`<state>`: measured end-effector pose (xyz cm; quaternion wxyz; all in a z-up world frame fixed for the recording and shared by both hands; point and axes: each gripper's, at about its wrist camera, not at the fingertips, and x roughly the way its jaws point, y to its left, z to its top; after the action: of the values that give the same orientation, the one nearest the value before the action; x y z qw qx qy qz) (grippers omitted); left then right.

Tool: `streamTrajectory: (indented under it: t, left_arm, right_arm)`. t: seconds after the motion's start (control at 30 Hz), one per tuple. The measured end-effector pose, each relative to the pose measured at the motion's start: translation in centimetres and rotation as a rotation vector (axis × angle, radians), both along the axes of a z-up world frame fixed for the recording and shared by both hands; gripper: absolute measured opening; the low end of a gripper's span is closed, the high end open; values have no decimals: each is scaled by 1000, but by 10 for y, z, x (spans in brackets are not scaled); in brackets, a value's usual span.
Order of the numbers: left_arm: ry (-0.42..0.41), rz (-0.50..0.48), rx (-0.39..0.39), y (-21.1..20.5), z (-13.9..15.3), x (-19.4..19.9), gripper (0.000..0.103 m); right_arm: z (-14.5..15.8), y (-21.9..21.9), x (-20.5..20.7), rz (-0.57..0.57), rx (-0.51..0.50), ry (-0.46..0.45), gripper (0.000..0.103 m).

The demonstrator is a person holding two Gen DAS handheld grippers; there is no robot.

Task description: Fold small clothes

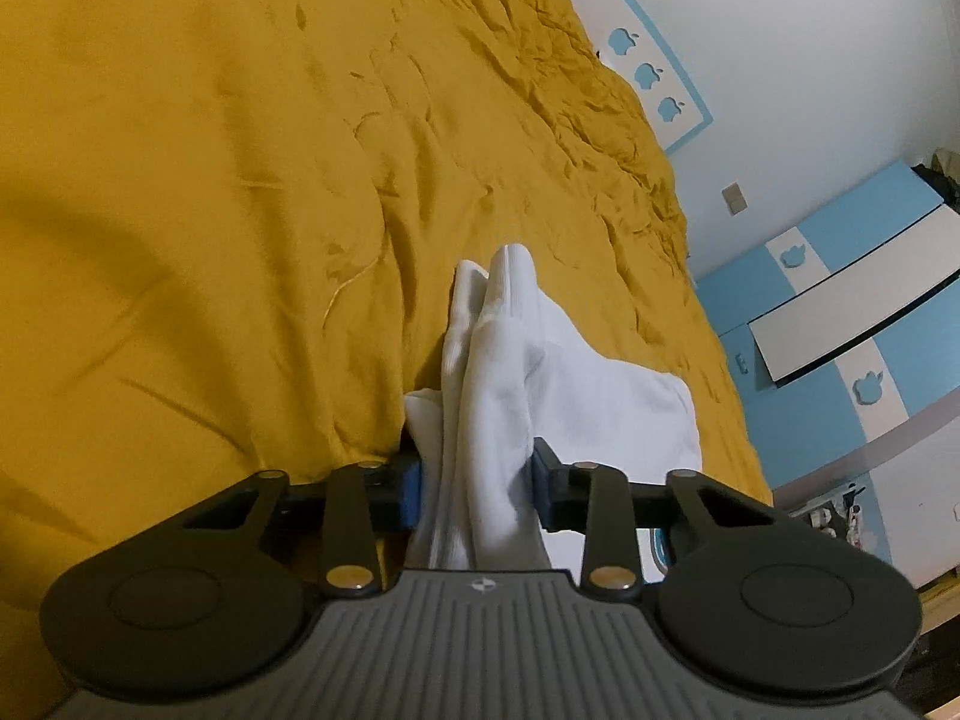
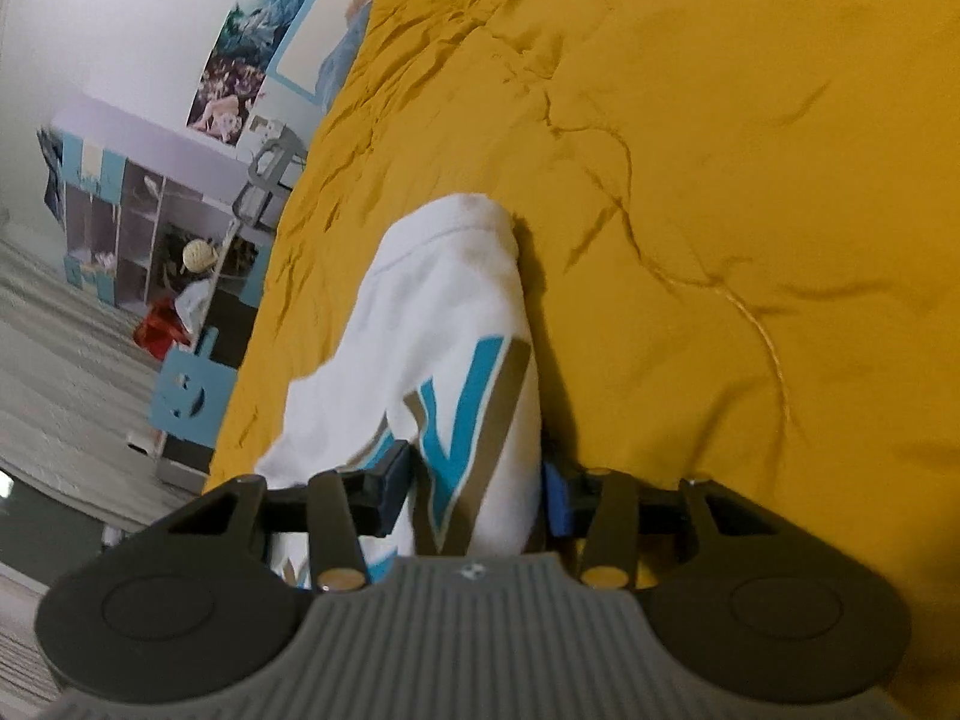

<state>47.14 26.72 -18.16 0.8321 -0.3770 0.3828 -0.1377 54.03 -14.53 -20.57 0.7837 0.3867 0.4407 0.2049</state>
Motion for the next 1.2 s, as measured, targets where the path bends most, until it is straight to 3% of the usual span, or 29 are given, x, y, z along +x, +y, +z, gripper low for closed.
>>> streamTrajectory:
  t: [0.17,0.37,0.8,1.2]
  left_arm:
    - [10,1,50,-5,7,0,31]
    - [12,5,166,-23,29,2,26]
    - [-132,21,317,-49,109,-50,22]
    - [-293,149,371,-75,180,-152,22]
  right_arm:
    - [-8,0,15,-19,25,21,22]
    - [11,12,15,13,-77,-37,13]
    - [96,28,-13,57,-139,-204,10]
    - [177,31,-93,94,-123,-363,9]
